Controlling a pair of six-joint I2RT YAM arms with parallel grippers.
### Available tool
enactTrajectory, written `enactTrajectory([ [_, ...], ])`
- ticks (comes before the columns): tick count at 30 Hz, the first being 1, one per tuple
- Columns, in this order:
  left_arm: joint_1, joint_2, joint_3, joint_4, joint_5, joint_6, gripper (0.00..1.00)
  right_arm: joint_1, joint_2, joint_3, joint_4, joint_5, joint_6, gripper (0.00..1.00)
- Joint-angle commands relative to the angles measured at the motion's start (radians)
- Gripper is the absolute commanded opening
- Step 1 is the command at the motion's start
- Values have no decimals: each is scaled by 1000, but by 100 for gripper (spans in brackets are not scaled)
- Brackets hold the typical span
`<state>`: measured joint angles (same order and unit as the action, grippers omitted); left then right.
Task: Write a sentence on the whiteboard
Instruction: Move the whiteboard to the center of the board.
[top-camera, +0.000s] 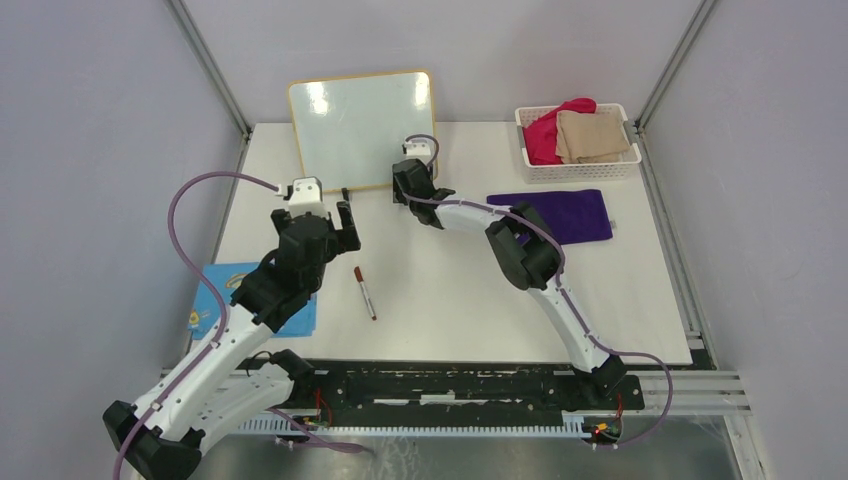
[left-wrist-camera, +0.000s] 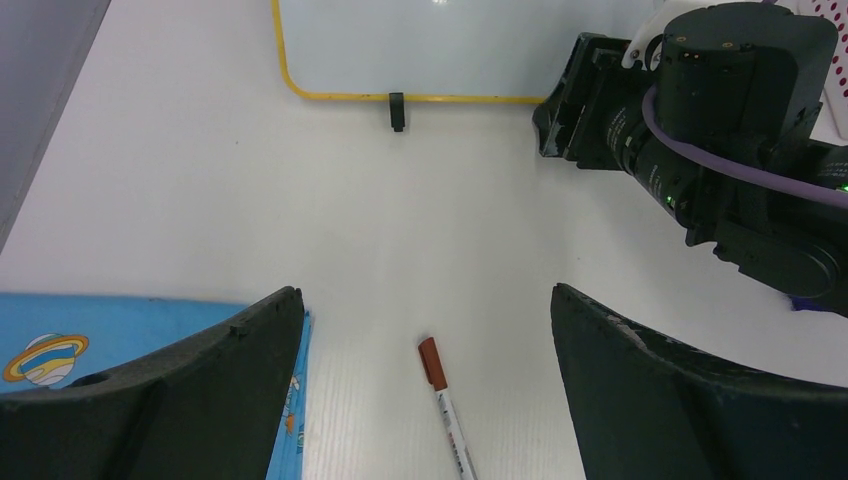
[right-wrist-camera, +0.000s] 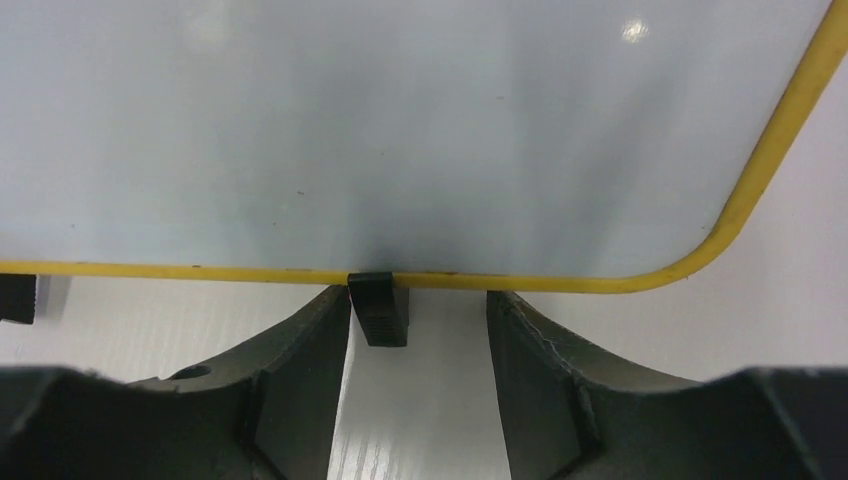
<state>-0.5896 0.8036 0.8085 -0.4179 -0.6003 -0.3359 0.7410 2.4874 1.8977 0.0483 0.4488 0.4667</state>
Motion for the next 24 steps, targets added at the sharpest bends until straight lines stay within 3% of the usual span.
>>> enactTrajectory([
  [1, 0, 5, 14, 28, -23, -48, 98, -4, 23, 62, 2, -1, 14, 58],
  [13, 0, 17, 15, 28, -23, -46, 98, -5, 42, 77, 8, -6, -19, 43],
  [24, -1, 17, 15, 28, -21, -47, 97, -7, -50, -96, 65, 13, -77, 24],
])
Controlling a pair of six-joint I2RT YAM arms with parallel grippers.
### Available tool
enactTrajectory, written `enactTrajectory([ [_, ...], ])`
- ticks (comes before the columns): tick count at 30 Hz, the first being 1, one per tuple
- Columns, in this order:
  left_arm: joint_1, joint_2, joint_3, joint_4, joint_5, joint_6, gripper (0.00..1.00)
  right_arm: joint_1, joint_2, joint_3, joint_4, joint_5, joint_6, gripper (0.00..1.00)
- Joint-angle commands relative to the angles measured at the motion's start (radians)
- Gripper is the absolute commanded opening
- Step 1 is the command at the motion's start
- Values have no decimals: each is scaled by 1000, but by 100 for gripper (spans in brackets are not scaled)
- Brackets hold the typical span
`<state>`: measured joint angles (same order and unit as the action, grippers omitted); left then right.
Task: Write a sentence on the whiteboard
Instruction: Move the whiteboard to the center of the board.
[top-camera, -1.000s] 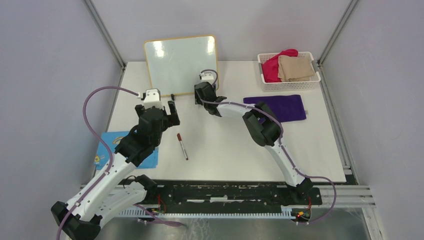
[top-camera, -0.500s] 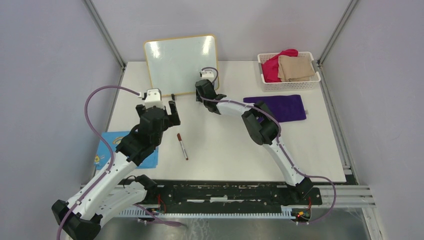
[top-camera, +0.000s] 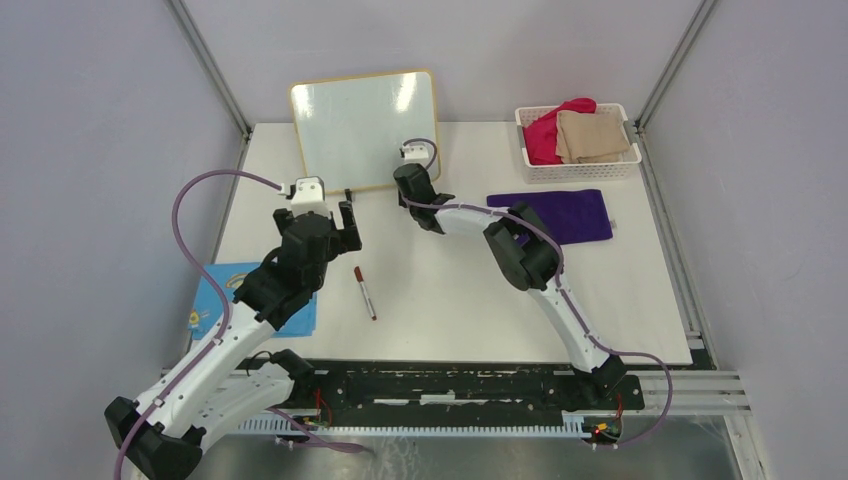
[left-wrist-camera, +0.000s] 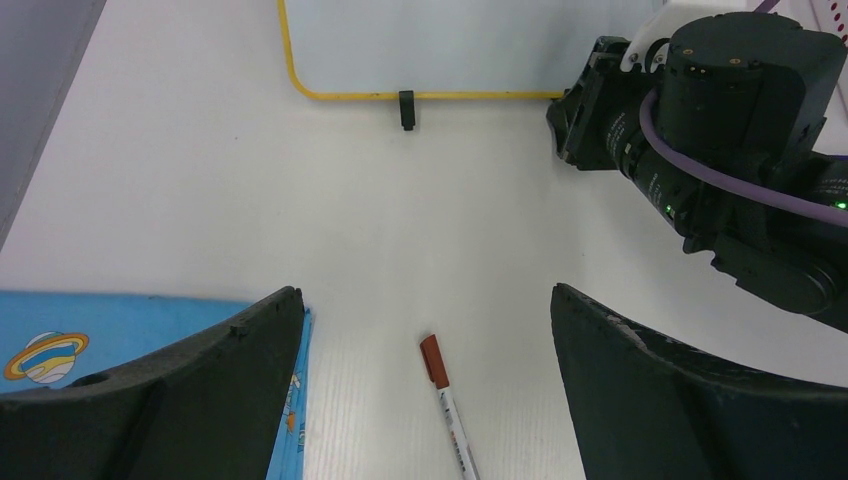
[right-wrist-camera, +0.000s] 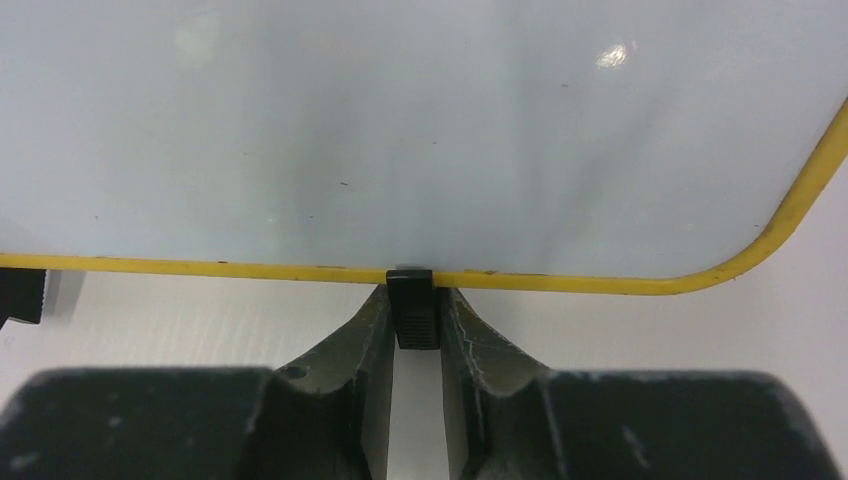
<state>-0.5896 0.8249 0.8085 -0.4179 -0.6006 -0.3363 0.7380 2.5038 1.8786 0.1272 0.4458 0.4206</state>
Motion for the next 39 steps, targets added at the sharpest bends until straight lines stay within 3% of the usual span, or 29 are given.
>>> enactTrajectory([
  [1, 0, -6, 15, 28, -21, -46, 97, -4, -81, -102, -6, 16, -37, 22],
  [17, 0, -29, 12, 27, -25, -49, 97, -2, -481, -806, 211, 18, -67, 11],
  [26, 0, -34, 11, 29, -27, -52, 97, 26, -645, -1045, 214, -8, -55, 8],
  [39, 0, -32, 8, 30, -21, -57, 97, 91, -774, -1248, 169, 34, 79, 0],
])
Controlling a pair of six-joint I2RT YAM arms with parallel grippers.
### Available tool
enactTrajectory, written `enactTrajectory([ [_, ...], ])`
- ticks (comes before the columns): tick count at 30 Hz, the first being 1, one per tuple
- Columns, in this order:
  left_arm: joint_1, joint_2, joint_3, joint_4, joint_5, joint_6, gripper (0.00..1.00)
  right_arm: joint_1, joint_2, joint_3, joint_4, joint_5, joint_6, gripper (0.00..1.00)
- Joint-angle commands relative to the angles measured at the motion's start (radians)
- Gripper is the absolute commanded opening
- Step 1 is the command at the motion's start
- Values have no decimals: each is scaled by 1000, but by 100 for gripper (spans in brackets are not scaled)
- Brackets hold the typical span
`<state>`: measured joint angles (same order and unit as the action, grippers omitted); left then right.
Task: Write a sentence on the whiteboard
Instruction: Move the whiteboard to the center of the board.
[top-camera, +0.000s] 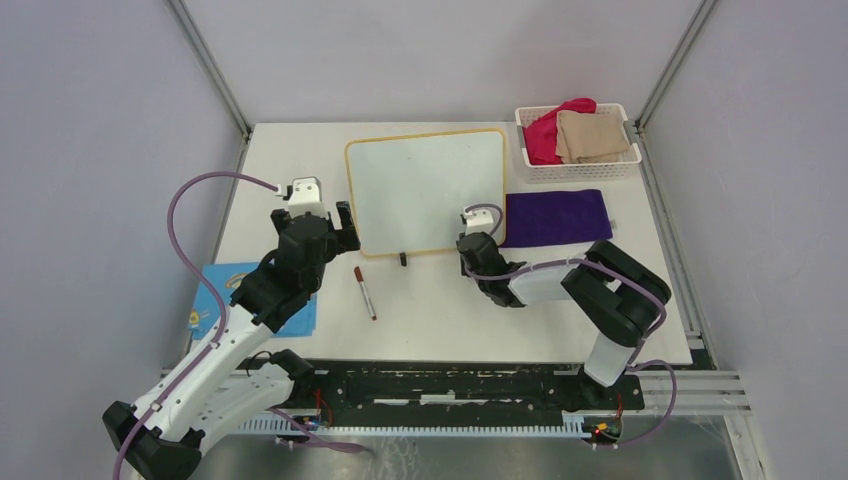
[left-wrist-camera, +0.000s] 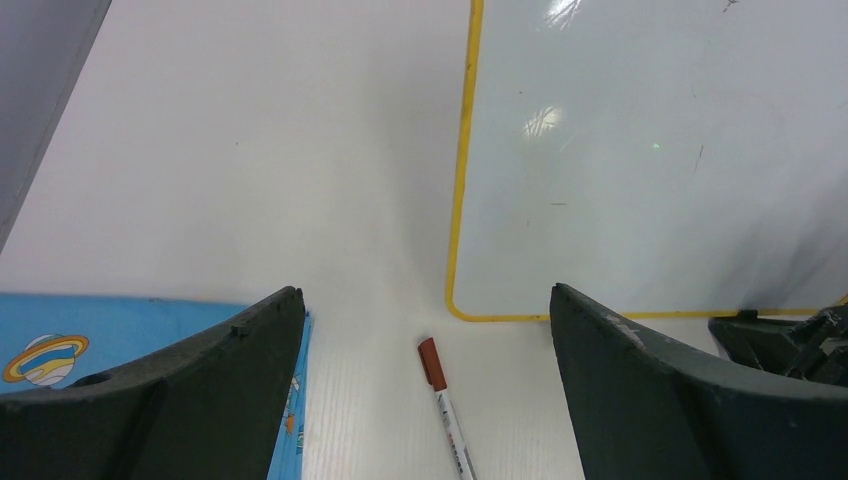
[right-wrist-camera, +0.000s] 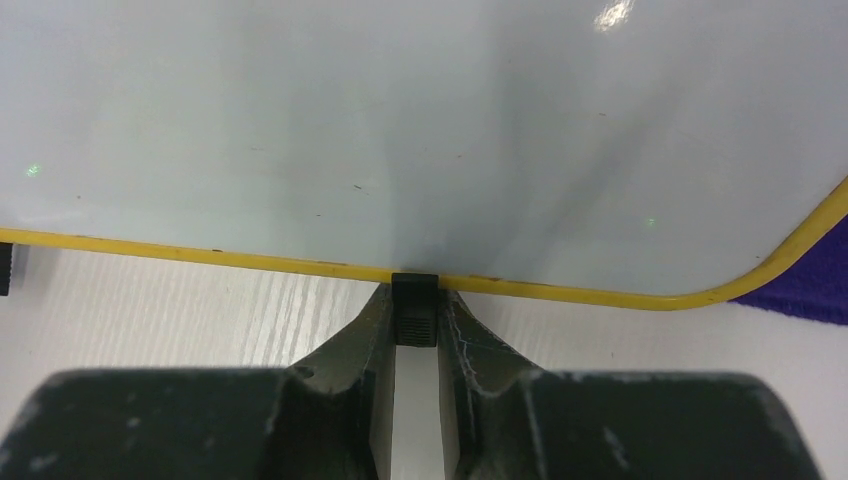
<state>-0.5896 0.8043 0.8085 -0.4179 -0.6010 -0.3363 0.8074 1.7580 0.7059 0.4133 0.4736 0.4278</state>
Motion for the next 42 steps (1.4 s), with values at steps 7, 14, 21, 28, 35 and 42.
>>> enactTrajectory([
  [7, -1, -7, 8, 31, -12, -60, 97, 29, -141, -184, -163, 36, 141, 0],
  [14, -1, -4, 8, 34, 4, -62, 97, 35, -269, -320, -183, 45, 207, 0],
  [21, 0, -2, 9, 40, 29, -58, 97, 36, -358, -407, -189, 53, 187, 5],
  [28, 0, -51, -13, 80, 93, -36, 98, 36, -413, -386, -225, 82, 135, 46],
  [35, 0, -60, -17, 91, 110, -30, 98, 31, -380, -341, -232, 99, 115, 46],
  [42, -1, -57, -17, 91, 116, -32, 98, 35, -368, -331, -202, 49, 108, 29],
])
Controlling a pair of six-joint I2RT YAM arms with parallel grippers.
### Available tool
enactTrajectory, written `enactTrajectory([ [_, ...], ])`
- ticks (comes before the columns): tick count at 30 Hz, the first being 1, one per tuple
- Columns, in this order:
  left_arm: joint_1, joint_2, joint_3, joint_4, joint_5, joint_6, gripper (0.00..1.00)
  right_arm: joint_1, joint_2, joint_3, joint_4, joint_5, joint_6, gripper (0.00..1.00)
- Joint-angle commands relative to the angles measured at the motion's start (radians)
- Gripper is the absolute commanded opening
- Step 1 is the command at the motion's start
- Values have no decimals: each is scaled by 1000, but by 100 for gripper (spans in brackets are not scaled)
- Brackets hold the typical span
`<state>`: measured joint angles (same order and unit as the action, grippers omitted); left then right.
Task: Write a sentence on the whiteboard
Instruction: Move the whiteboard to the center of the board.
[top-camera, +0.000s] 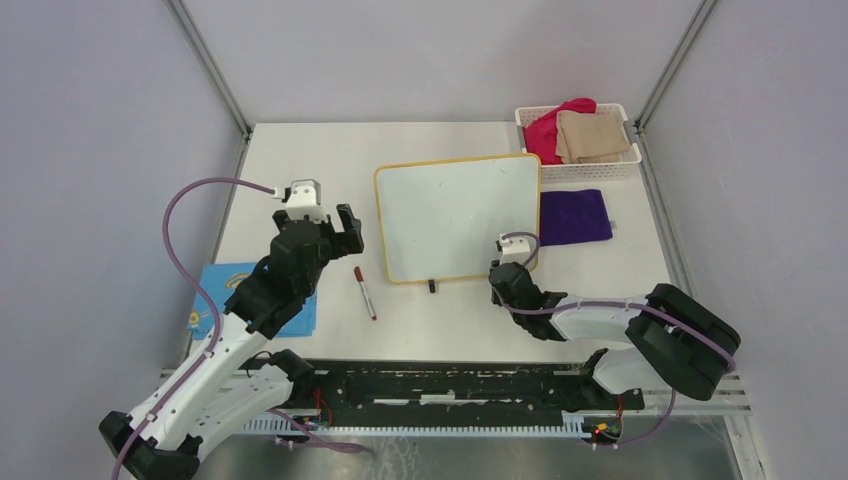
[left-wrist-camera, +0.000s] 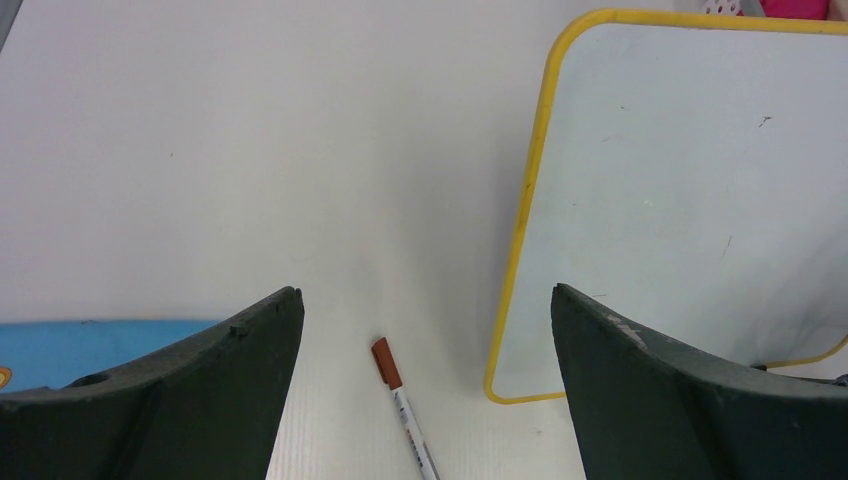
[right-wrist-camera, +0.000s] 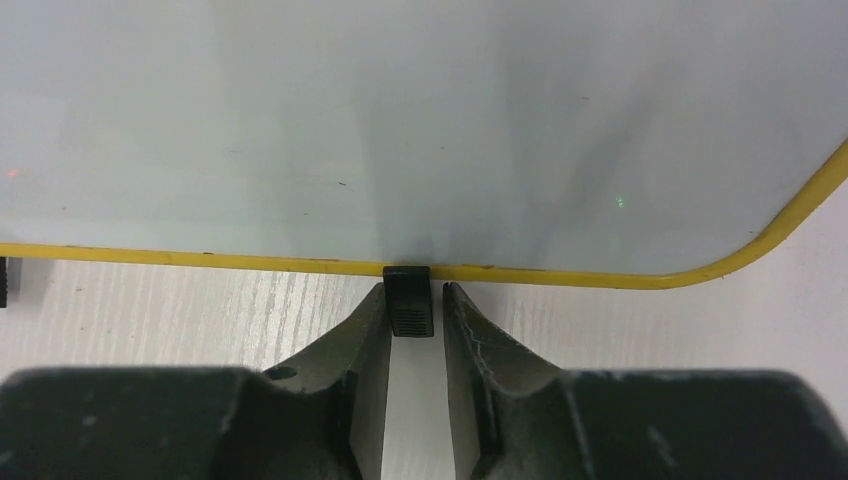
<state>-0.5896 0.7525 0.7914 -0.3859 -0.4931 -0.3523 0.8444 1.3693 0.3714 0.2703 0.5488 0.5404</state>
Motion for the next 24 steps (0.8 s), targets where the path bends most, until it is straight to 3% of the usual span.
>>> enactTrajectory([
  [1, 0, -3, 1, 58, 8, -16, 98, 0, 19, 3, -58, -33, 1, 27],
  [5, 0, -4, 3, 59, 9, -16, 98, 10, 12, 0, -64, -44, 17, 22],
  [14, 0, -10, 3, 59, 17, -18, 98, 47, -19, 9, -104, -41, 50, 23],
  [24, -1, -35, -3, 70, 41, -9, 98, 49, -155, 0, -200, -19, 11, 47],
])
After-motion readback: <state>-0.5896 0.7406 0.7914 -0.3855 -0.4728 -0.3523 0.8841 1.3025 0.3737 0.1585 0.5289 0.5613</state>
